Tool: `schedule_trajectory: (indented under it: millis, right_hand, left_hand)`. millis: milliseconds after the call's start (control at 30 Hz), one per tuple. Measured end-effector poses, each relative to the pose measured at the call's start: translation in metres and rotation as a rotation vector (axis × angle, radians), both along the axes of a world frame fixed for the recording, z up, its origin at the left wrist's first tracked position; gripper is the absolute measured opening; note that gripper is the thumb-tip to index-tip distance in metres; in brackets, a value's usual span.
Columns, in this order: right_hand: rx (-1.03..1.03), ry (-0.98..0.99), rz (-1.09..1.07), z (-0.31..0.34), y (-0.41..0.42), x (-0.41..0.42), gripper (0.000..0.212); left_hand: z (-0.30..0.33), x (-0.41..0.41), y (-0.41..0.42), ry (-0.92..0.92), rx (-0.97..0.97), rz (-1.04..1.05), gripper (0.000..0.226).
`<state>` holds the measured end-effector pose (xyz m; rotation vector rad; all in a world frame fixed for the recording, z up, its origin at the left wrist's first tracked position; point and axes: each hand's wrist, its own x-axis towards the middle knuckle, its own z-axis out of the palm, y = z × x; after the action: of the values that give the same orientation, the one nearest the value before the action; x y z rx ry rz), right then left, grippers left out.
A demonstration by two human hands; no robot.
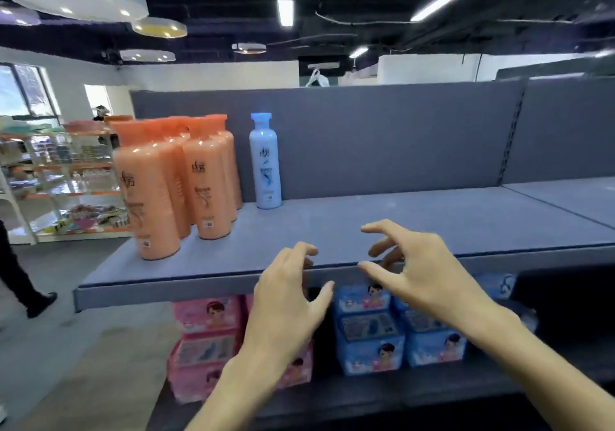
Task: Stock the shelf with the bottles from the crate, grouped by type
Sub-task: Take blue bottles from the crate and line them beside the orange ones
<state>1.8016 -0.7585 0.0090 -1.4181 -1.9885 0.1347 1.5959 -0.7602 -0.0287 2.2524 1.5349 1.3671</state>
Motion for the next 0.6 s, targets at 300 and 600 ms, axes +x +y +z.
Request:
schedule_trajectory:
  millis: [300, 600]
  right_hand:
    - [-0.26, 0.02, -0.08, -0.133, -0.049, 0.042, 0.046]
    - [-0.691, 0.045, -0.168, -0.299, -0.069, 0.075, 0.046]
  left_hand:
    - [-0.123, 0.061, -0.024, 0.124, -0.306, -0.189, 0.039]
    - [-0.284, 0.091, -0.053, 0.293, -0.754, -0.21, 0.04]
